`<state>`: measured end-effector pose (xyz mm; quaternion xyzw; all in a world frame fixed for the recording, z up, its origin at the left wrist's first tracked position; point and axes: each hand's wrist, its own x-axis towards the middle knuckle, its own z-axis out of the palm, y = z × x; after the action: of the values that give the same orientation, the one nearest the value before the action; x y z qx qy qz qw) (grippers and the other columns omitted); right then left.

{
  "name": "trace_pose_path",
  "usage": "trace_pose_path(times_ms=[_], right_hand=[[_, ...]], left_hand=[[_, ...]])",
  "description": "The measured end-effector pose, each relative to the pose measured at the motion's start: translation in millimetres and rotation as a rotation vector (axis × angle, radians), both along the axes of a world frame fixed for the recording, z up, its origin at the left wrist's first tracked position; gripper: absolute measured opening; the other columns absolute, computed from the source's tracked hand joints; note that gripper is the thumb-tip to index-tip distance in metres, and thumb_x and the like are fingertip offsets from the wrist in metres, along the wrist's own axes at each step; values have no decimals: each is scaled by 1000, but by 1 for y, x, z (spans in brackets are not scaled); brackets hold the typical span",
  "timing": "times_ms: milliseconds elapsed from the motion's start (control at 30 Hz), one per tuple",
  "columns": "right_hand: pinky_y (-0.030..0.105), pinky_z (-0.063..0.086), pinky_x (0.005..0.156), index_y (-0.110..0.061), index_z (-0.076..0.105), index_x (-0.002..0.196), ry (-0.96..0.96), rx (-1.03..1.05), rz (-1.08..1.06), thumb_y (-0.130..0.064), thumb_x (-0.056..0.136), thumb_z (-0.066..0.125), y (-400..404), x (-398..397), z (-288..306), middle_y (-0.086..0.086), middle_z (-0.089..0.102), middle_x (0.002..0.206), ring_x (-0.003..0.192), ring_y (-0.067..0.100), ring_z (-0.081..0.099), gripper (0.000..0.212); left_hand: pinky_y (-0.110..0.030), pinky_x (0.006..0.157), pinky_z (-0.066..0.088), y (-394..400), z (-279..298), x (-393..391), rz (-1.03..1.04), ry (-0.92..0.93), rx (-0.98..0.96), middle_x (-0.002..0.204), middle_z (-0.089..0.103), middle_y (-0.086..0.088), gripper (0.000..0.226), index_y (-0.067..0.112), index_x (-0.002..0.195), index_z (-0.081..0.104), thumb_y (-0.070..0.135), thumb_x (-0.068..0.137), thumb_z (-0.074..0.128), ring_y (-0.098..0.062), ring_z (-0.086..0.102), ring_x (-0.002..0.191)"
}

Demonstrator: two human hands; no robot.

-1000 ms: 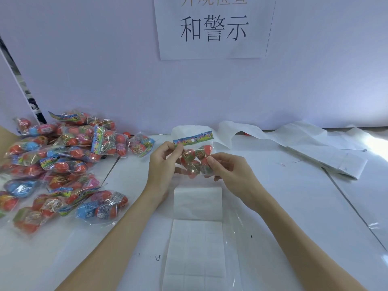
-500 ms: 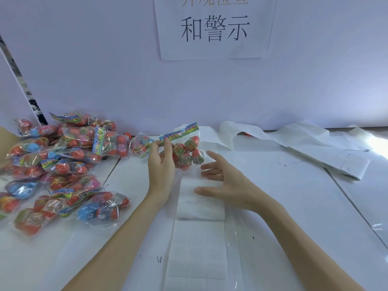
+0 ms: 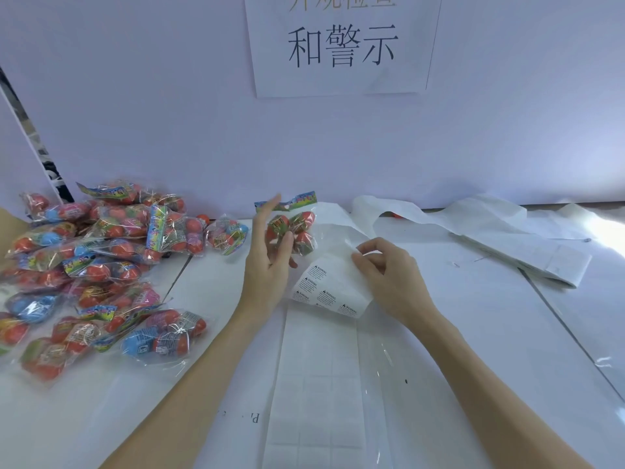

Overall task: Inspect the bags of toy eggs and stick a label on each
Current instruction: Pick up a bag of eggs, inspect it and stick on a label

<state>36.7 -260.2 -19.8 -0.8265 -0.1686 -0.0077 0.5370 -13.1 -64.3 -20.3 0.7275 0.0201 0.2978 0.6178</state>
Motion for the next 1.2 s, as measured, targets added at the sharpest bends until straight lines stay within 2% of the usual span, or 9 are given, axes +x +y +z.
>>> trace_pose_path(times_ms=[100, 200, 333, 467, 633, 733, 867, 1033, 1200], right_hand=[[15, 38, 57, -22, 66, 95, 10, -18, 1, -25, 104, 62, 0, 1, -2, -2, 73, 76, 61, 5, 52, 10], [9, 42, 65, -20, 71, 95, -33, -18, -35, -21, 102, 65, 0, 3, -2, -4, 71, 83, 71, -1, 58, 9], [7, 42, 69, -21, 73, 95, -45, 53, -73, -18, 102, 64, 0, 4, -1, -12, 72, 85, 78, -5, 62, 13], [11, 45, 70, -27, 75, 93, -81, 147, -90, -15, 102, 62, 0, 2, 4, -16, 74, 83, 78, 6, 64, 20], [31, 53, 80, -29, 76, 94, -101, 159, -56, -13, 104, 58, 0, 0, 6, -16, 75, 87, 85, 18, 69, 26], [22, 46, 75, -26, 76, 111, -105, 155, -63, -16, 105, 58, 2, -2, 6, -14, 74, 87, 81, 5, 66, 22], [24, 48, 91, -30, 66, 127, -120, 173, -71, -28, 103, 62, 5, -8, 8, -14, 70, 113, 106, -1, 62, 25], [20, 34, 110, -30, 74, 115, -402, 19, -35, -39, 95, 72, 7, -16, 10, -13, 57, 137, 132, 3, 50, 22], [31, 36, 106, -24, 76, 114, -461, -93, 37, -30, 90, 81, 12, -16, 4, -11, 64, 121, 119, 7, 58, 25]], left_hand=[[-33, 88, 55, -6, 5, -2, -45, 33, 72, 126, 63, -6, 35, 16, 122, 72, -3, 108, 45, -14, 69, 99], [-21, 98, 51, -12, 11, -7, -192, 84, -28, 131, 52, -22, 41, 5, 127, 71, -12, 104, 41, -15, 71, 112], [-14, 100, 46, -14, 13, -11, -323, 166, 54, 139, 45, -14, 46, 14, 142, 61, -7, 103, 51, -5, 63, 125], [-13, 106, 44, -14, 9, -10, -348, 229, 96, 143, 42, -6, 56, 23, 146, 57, 4, 96, 71, 2, 58, 129], [-25, 99, 52, -9, 5, -6, -276, 251, 88, 128, 55, -4, 32, 21, 124, 72, 13, 94, 77, -8, 67, 109], [-19, 82, 50, -7, 2, -4, -226, 254, 83, 119, 61, -6, 20, 23, 110, 75, 24, 91, 79, -6, 65, 92], [-20, 78, 54, -6, 0, -3, -181, 246, -26, 122, 66, -4, 26, 29, 111, 75, 31, 87, 82, -15, 68, 97], [-38, 85, 60, -5, 0, 0, -140, 209, -58, 119, 69, -8, 32, 19, 119, 73, 23, 90, 83, -22, 66, 93], [-17, 70, 50, -4, -2, 1, -140, 166, -73, 90, 69, 11, 16, 15, 105, 76, 22, 91, 81, -5, 60, 73]])
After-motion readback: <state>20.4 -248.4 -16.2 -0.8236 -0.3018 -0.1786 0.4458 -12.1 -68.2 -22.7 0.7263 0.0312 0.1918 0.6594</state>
